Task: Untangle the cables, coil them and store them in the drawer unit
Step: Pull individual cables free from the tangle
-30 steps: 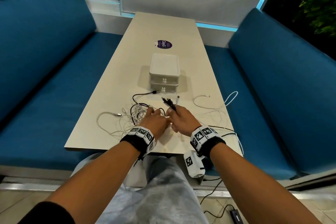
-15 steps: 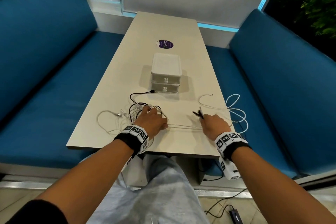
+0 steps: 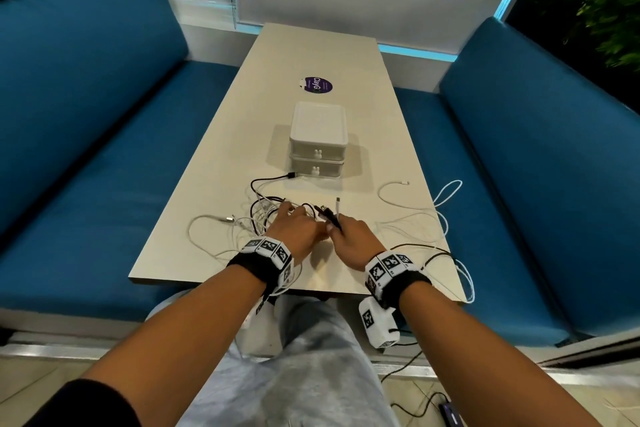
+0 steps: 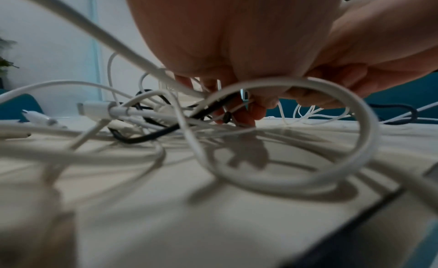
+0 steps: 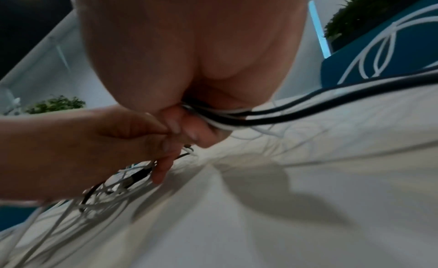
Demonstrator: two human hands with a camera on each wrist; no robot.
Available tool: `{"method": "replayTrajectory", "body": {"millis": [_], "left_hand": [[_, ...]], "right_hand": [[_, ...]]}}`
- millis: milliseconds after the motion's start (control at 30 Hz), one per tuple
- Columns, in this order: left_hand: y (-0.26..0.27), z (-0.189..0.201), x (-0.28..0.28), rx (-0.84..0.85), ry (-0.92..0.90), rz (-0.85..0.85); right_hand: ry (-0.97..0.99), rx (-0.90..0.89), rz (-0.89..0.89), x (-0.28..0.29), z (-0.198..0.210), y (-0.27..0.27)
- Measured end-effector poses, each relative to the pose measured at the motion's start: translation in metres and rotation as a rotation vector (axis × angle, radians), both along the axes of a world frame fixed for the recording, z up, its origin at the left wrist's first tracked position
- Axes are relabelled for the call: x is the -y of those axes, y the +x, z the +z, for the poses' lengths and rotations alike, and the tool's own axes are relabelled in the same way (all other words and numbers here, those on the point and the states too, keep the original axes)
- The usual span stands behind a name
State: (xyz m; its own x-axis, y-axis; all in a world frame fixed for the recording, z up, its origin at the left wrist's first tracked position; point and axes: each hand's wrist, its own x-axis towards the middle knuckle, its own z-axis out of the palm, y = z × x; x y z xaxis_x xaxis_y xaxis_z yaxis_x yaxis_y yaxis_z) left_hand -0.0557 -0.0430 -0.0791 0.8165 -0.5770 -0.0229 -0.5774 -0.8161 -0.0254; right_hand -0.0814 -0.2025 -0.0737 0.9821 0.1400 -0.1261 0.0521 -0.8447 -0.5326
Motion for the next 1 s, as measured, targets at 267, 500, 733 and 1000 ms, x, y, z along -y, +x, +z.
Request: {"method": "replayTrajectory", "body": {"millis": [267, 500, 733, 1000], "left_hand": [[0.008, -0.008, -0.006, -0.023, -0.065, 0.028], [0.008, -0.016, -0.023, 0.004, -0.058, 0.077], [0.003, -0.006, -0.010, -0.030, 0.003, 0.056], [0.001, 0.000, -0.001, -0.005, -0.021, 0.021]], "right_hand": [[-0.131, -0.040, -0.023, 0.020, 0.003, 0.000], [-0.428, -0.064, -0.218, 0.088, 0.010, -0.002], [-0.295, 0.005, -0.381, 0.073, 0.008, -0.009], [-0.022, 0.084, -0.049, 0.011, 0.001, -0.005]]}}
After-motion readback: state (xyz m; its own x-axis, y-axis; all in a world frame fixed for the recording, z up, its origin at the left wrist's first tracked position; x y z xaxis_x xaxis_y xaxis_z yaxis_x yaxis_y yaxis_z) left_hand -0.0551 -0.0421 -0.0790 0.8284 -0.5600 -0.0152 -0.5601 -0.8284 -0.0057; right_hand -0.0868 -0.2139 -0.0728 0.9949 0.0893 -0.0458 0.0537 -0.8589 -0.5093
